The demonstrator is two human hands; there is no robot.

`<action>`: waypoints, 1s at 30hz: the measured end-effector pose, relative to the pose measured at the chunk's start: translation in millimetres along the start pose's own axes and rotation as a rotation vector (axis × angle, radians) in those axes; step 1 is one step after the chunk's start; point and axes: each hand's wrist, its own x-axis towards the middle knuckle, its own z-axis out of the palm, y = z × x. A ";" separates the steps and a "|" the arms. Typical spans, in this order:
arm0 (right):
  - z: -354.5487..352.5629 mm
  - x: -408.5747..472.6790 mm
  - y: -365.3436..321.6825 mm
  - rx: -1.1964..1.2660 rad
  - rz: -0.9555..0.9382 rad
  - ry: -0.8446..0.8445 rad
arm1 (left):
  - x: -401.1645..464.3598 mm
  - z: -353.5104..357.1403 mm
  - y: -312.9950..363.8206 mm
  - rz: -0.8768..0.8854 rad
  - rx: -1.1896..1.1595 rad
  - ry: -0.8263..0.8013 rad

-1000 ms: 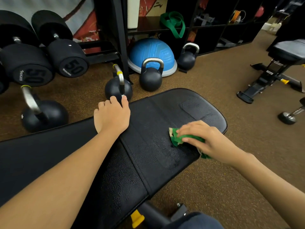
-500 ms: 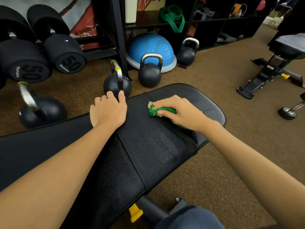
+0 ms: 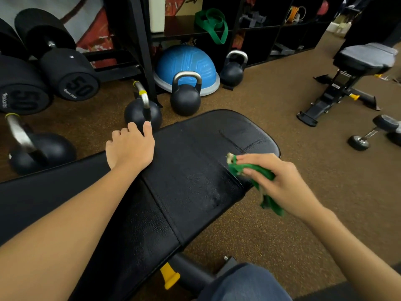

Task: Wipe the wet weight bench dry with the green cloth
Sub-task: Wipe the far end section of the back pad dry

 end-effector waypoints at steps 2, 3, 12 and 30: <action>24.1 19.1 -6.1 -0.050 0.000 0.002 | 0.6 0.4 -0.2 0.002 0.006 0.000; 37.0 29.2 -5.6 -0.083 -0.005 -0.016 | 1.0 0.7 -0.3 0.002 0.007 -0.001; 49.6 140.4 48.9 -0.232 0.181 0.045 | 3.4 1.9 -1.9 0.000 0.016 0.003; 10.4 120.1 23.6 -0.185 0.194 0.336 | -2.2 -2.2 1.3 -0.002 -0.036 -0.002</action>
